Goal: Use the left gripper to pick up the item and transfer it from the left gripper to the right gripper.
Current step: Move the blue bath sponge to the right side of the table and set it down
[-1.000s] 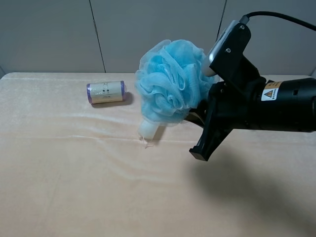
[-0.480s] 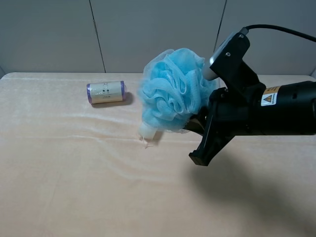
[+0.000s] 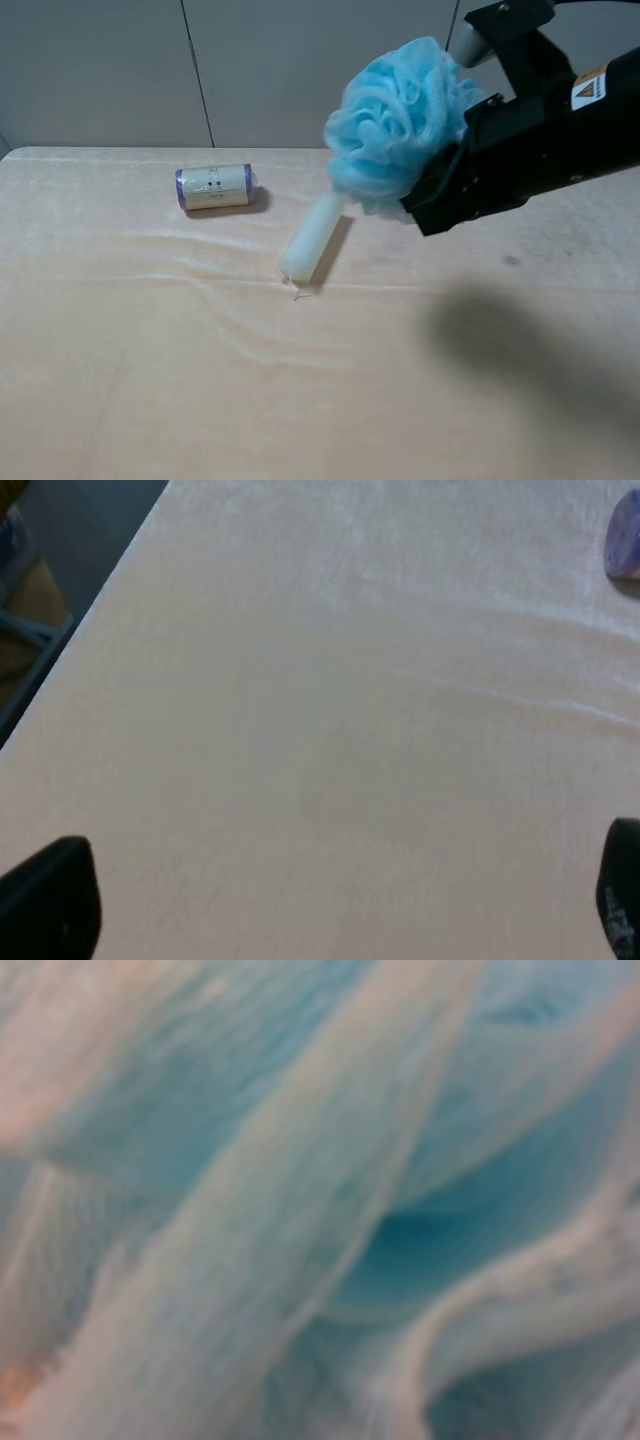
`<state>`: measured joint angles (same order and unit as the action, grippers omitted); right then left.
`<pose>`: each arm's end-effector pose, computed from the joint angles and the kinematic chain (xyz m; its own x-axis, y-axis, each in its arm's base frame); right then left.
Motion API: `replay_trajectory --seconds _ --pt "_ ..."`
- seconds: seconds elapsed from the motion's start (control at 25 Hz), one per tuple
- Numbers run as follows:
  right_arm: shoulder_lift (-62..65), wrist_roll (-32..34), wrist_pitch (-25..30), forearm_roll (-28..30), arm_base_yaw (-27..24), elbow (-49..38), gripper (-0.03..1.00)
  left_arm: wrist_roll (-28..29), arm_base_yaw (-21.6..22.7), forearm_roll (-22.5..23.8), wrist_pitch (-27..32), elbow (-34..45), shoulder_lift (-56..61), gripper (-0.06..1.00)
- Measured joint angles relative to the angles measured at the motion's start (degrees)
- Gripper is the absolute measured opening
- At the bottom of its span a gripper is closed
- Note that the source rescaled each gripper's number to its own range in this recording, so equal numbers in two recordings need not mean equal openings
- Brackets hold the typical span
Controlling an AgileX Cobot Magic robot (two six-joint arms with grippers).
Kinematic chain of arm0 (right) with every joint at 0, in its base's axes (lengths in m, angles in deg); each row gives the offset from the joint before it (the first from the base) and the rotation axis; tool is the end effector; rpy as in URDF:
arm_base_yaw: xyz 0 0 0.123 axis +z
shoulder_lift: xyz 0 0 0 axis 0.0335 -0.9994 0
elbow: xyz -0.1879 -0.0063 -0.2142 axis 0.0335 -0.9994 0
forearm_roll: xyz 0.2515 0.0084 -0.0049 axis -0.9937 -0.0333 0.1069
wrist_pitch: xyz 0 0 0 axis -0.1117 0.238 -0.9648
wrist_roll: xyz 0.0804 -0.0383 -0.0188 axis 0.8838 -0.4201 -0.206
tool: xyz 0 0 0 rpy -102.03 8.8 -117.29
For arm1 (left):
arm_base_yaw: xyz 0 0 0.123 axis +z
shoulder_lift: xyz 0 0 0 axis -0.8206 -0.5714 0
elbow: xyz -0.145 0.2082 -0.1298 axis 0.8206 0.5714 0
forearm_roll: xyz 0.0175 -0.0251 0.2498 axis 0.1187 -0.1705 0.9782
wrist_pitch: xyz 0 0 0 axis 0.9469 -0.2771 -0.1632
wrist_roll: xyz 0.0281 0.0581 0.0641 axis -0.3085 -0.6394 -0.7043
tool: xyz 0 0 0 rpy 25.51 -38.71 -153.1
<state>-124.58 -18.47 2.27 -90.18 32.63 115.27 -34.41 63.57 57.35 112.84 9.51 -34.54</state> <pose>0.1932 0.1465 0.2904 -0.4993 -0.4853 -0.7177 -0.6978 0.7163 0.0012 -0.0071 0.0068 0.2772 -0.4281 -0.1409 -0.8927 -0.2545 0.9666 -0.0305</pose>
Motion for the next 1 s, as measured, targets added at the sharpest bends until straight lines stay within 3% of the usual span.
replay_trajectory --seconds 0.2,0.48,1.0 --pt "-0.23 12.40 6.84 11.54 -8.85 2.67 0.00 0.00 0.34 0.00 0.00 0.00 0.00 1.00" --pt "-7.93 14.72 10.60 13.06 -20.29 2.86 0.00 0.00 0.34 0.00 0.00 0.00 0.00 1.00" --pt "-24.22 14.79 4.45 11.88 -21.59 2.86 0.00 0.00 0.34 0.00 0.00 0.00 0.00 1.00"
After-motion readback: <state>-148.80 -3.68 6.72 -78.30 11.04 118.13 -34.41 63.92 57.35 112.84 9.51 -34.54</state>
